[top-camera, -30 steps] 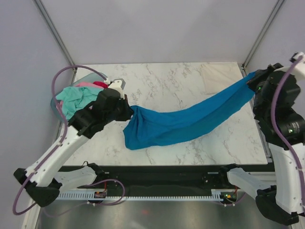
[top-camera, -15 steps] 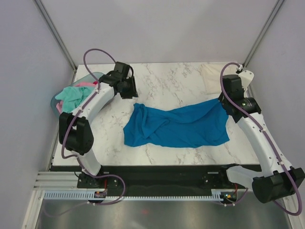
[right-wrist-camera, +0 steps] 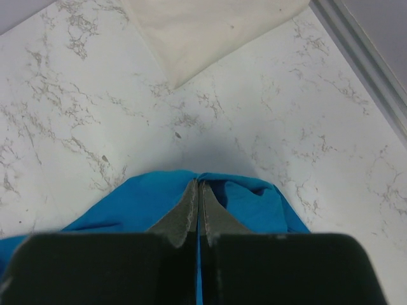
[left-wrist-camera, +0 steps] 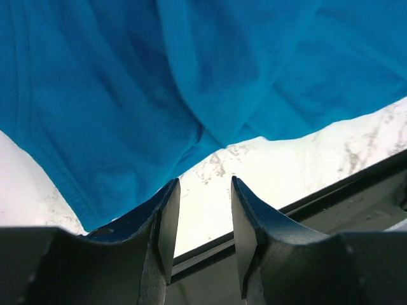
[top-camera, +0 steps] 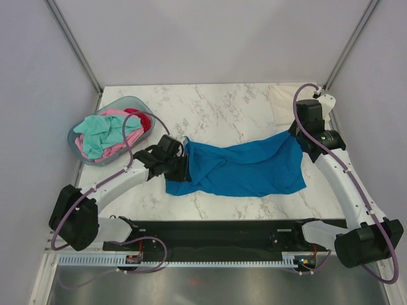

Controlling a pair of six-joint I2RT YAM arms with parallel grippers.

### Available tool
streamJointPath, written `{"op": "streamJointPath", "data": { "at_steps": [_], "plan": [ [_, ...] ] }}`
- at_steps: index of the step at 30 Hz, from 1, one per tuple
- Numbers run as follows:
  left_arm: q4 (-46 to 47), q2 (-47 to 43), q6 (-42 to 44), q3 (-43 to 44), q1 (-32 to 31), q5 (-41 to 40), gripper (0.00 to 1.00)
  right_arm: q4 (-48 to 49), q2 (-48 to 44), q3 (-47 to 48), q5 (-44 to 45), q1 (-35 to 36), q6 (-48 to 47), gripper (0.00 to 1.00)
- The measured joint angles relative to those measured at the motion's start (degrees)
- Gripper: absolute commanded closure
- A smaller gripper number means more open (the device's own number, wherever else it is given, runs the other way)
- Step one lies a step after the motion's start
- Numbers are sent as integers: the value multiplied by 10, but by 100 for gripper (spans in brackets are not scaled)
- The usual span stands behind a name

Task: Fold and stack the t-shirts
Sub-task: Flatten the tshirt out

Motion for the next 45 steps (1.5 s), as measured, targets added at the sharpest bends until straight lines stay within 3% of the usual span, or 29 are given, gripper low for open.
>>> {"op": "streamJointPath", "data": {
  "at_steps": [5,14,24,27,28,29,31,33,38,45],
  "plan": [
    [51,-2,-6,-56,-2,1,54,3,-1,-1,-19,0,0,100],
    [146,17,-16,-69,-27,12,55,8,-10,-11,-30,0,0,100],
    [163,85,-29,-68,-30,7,55,9,-20,-12,-38,-4,-1,100],
    [162,86,-32,-65,-31,3,67,9,-28,-12,-38,-7,-1,100],
    [162,87,-33,-62,-31,2,73,9,-30,-12,-38,-7,-1,100],
    [162,89,-34,-59,-32,1,86,9,-31,-12,-38,-7,-1,100],
    [160,97,-39,-47,-32,-4,96,9,-32,-12,-38,-8,-1,100],
    [150,105,-39,-31,-32,-7,98,9,-32,-12,-37,-8,-2,100],
    [63,123,-38,94,-27,-34,98,11,-13,1,-33,-20,-1,100],
    [-72,193,-36,541,56,-30,98,-11,152,281,-46,-59,4,100]
  ]
}}
